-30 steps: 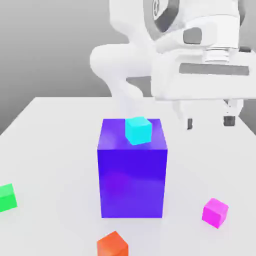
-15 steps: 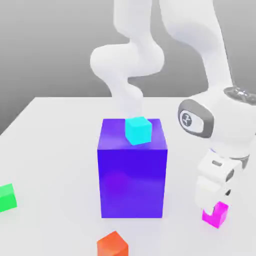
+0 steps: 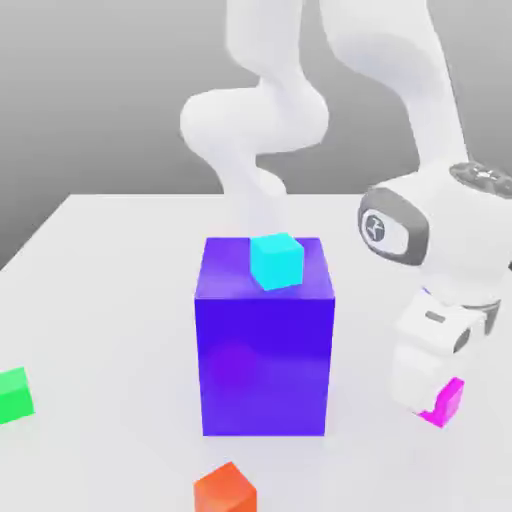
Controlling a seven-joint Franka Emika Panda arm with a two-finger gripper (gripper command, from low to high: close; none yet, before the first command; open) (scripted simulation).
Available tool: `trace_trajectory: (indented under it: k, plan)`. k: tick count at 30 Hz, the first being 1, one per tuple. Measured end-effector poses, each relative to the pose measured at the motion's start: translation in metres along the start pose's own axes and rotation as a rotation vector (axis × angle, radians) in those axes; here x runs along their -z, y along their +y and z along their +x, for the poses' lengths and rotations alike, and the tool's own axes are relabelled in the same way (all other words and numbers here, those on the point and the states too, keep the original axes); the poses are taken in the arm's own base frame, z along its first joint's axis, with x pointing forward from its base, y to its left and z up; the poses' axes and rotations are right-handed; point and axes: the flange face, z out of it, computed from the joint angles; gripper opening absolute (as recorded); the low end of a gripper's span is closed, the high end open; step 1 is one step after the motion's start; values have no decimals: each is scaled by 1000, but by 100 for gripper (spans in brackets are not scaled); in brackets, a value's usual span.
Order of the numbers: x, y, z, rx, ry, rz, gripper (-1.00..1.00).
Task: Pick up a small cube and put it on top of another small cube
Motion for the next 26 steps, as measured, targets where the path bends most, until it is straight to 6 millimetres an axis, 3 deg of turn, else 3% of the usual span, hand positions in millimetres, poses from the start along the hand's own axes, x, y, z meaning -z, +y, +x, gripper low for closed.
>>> trace_trajectory:
  k: [5, 10, 14, 18, 20, 22, 23, 26]
  plan:
    - [9, 121, 48, -179, -10, -9, -100]
    - [18, 244, 57, -348, -17, -7, -100]
    - [27, 345, 38, -487, -19, 0, -100]
    - [33, 449, -10, -647, -10, 10, -100]
    - [20, 501, -37, -729, -2, 17, -100]
    - [-7, 528, -54, -774, 3, 18, -100]
    - [-17, 532, -57, -782, 4, 18, 100]
    - [-17, 532, -57, -782, 4, 18, 100]
